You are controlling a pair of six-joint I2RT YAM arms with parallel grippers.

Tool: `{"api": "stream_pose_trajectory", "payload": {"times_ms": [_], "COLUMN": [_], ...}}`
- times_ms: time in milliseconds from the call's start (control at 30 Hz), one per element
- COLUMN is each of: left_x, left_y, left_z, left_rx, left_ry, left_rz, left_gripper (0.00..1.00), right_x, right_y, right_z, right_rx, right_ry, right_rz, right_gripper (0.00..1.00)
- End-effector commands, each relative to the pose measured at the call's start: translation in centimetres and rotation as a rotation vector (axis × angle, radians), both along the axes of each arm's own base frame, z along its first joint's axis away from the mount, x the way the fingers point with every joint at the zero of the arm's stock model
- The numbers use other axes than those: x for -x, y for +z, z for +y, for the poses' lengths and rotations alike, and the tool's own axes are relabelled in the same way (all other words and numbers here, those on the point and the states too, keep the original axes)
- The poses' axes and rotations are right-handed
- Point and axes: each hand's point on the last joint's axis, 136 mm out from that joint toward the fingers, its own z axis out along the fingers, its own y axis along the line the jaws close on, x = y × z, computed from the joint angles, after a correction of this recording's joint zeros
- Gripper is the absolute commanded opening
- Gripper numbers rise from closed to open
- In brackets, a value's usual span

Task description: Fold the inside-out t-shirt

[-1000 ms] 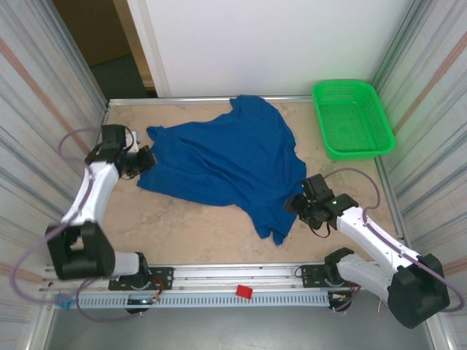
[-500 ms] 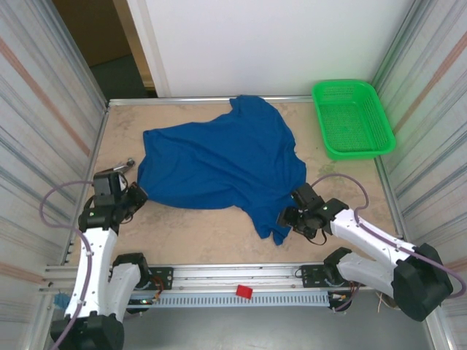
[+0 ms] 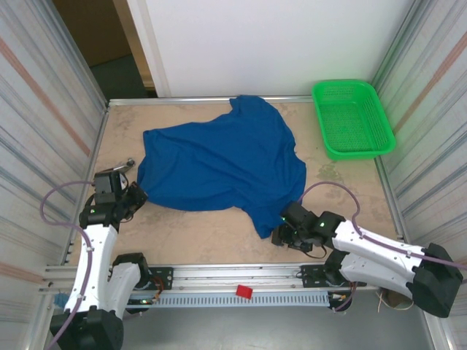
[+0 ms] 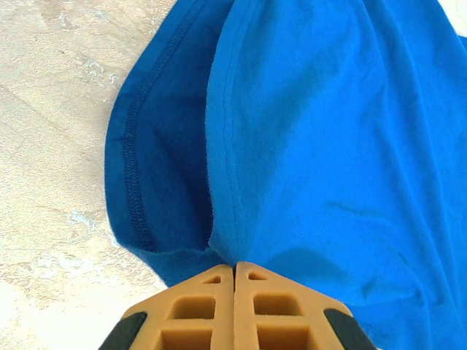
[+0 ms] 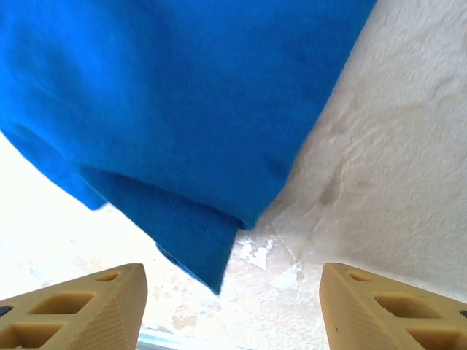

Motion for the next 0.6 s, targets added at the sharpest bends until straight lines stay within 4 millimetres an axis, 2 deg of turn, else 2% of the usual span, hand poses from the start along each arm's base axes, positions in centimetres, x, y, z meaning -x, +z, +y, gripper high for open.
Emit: {"api": "stream_pose_trajectory", "payload": {"times_ms": [0,167,333,400,500,533,567], "left_x": [-0.2,-0.3,-0.3,-0.3,-0.3,-0.3,-0.3], "left_y": [0.8,1.1,1.3,1.2,1.3,1.3,1.4], "left_z": [0.0,0.0,-0.1,-0.1,-0.2,-0.3,-0.3], "left_rx": [0.011,0.009,0.016,0.018,0.023,0.023,0.025], "left_ry": [0.007,0.004,0.005,0.004,0.0,-0.001,0.0], "left_rz": [-0.02,-0.028,-0.033,-0.034,-0.037,-0.038,-0.041], "left_gripper": [0.0,0.0,0.0,0.0,0.0,0.0,0.0], "right_x": [0.0,-0.9,-1.9,-2.1,-2.1,-2.1,-2.1], "right_y": [-0.7,-1.3,-0.8,-0.2,0.1,0.3,0.4], "right_z": [-0.8,0.6,1.0,1.1,0.9,0.8,0.6], "right_rx": [0.08,0.114,0.153,0.146,0.144,0.145,0.147], "right_ry": [-0.011,0.033,0.061,0.066,0.068,0.066,0.065], "right_rz": [-0.002,-0.006,-0.036,-0.05,-0.058,-0.062,-0.066], "right_gripper": [0.61,0.52,0.32,0.18,0.04,0.0,0.0]}}
